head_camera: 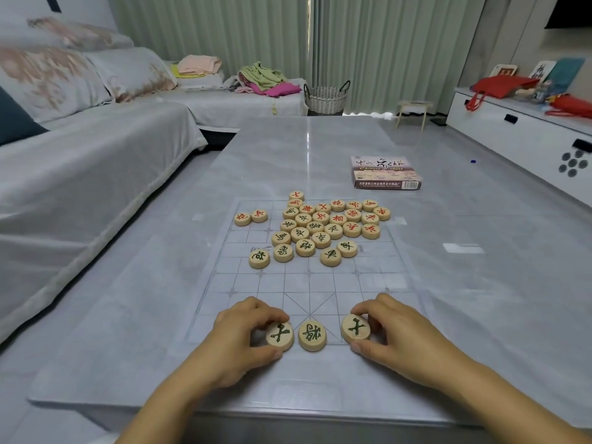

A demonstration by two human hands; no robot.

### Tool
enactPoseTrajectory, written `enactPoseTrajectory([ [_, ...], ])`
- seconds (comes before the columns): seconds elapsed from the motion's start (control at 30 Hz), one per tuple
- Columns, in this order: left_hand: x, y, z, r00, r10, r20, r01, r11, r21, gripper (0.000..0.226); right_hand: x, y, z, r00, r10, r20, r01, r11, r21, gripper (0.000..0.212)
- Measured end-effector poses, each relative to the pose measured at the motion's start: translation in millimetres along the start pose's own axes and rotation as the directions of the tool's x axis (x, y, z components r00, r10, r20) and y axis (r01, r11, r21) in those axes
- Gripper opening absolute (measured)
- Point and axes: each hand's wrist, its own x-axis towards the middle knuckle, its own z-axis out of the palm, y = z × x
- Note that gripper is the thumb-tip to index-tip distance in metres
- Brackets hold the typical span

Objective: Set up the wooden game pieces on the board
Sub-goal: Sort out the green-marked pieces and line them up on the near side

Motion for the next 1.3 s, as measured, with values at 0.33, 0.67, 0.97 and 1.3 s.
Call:
enactPoseTrajectory([
  [0.33,1,0,0,0.999,-0.043,-0.025,0.043,0.999,-0.007,0.039,-5,-9,12,0.998,-0.042,-0.045,0.045,0.997,0.062,0.038],
  [0.67,3,-2,1,0.999,-0.033,-0.036,0.033,0.999,0.003,0.038,-2,-1,18,0.997,-0.063,-0.043,0.067,0.995,0.08,0.051],
  [0.97,4,-1,2,0.999,-0.014,-0.037,0.015,0.999,0.032,0.04,-1,-2,16,0.999,-0.05,-0.014,0.051,0.996,0.069,0.045],
  [1.3,4,3,-4,0.993,-0.1,-0.056,0.087,0.978,-0.188,0.024,3,1,3,0.996,0.045,0.078,-0.065,0.957,0.282,0.043],
])
